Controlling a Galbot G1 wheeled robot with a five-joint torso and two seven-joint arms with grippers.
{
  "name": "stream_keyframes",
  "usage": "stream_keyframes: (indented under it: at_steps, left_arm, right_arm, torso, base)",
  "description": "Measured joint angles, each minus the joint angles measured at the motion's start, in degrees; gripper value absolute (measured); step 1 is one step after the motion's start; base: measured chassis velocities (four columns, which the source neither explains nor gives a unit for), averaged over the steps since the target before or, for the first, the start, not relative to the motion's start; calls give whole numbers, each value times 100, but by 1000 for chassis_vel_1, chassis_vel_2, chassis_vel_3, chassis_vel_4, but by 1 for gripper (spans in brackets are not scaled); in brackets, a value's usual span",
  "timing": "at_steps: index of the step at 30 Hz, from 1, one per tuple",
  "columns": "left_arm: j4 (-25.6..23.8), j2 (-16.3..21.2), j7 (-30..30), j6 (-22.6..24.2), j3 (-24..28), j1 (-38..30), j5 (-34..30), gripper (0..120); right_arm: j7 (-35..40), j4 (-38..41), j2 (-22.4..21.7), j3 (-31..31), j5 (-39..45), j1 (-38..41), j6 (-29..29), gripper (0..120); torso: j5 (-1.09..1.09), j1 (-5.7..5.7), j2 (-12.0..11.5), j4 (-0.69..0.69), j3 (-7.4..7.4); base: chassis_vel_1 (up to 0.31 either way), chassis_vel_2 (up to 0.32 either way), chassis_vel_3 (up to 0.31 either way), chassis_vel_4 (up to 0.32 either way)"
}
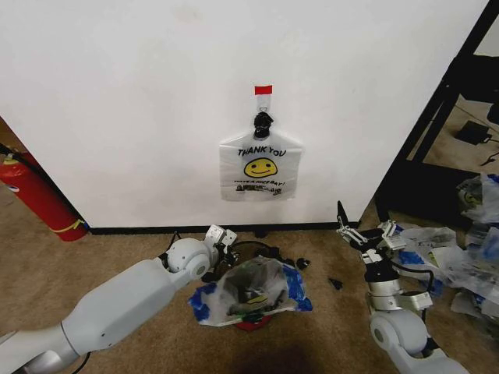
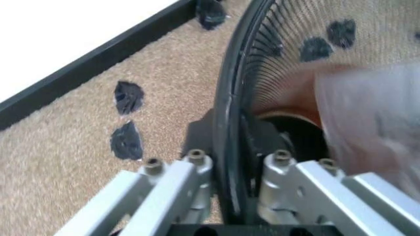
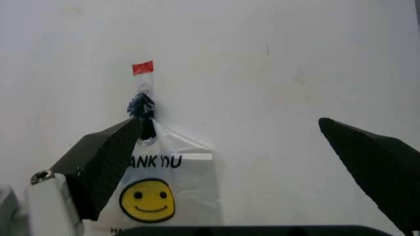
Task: Pick up the garbage bag from the wall and place it over the trash bin.
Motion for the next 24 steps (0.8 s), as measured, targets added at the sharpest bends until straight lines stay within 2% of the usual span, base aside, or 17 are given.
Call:
stream_keyframes:
  at_steps: [2, 4, 7, 9, 10, 11, 15, 18, 19, 24]
  left_arm:
    - [-62, -15, -181, -1, -97, 85, -143, 4]
    - [-266, -46, -607, -6, -462, 358, -532, 0]
    - [-694, -63, -1341, -5, -1309, 885, -1346, 0]
    - [-1031, -60, -1696, -6, -1793, 1279, -1780, 0]
    - [-1349, -46, -1927, -5, -2195, 1666, -2089, 0]
    - [-1349, -46, -1927, -5, -2195, 1666, -2089, 0]
    - [-1907, -42, -2359, -238, -2923, 2532, -2435, 0]
    - [-2197, -302, -2672, -589, -3438, 3341, -2409, 0]
    - [-2197, -302, -2672, -589, -3438, 3341, -2409, 0]
    - [-2325, -989, -2974, -1121, -3875, 3995, -2049, 0]
  right_arm:
    - [0, -21, 0, -3, 0, 12, 1, 100]
    - [-1, -84, -4, -19, 1, 51, 2, 100]
    - [-5, -181, -21, -57, 1, 112, -10, 100]
    - [-8, -223, -27, -92, 0, 141, -42, 100]
    - [-11, -257, -29, -126, 1, 159, -80, 100]
    - [-11, -257, -29, -126, 1, 159, -80, 100]
    - [-15, -344, -20, -209, 6, 214, -157, 100]
    - [-39, -392, 10, -261, -11, 244, -186, 100]
    - [-39, -392, 10, -261, -11, 244, -186, 100]
    - [-68, -417, 82, -327, -94, 273, -197, 100]
  torso:
    - [-1, 0, 0, 0, 0]
    - [-4, 0, 0, -2, 0]
    - [3, 0, 0, 2, 0]
    - [0, 0, 0, 3, 0]
    - [-4, 0, 0, 2, 0]
    - [-4, 0, 0, 2, 0]
    - [1, 0, 1, 2, 0]
    - [-2, 0, 1, 1, 0]
    - [-2, 0, 1, 1, 0]
    - [-1, 0, 1, 0, 0]
  base:
    - [0, 0, 0, 0]
    - [0, 0, 0, 0]
    - [0, 0, 0, 0]
    - [0, 0, 0, 0]
    - [0, 0, 0, 0]
    - [0, 0, 0, 0]
    - [0, 0, 0, 0]
    - [0, 0, 0, 0]
    - [0, 0, 0, 0]
    - [0, 0, 0, 0]
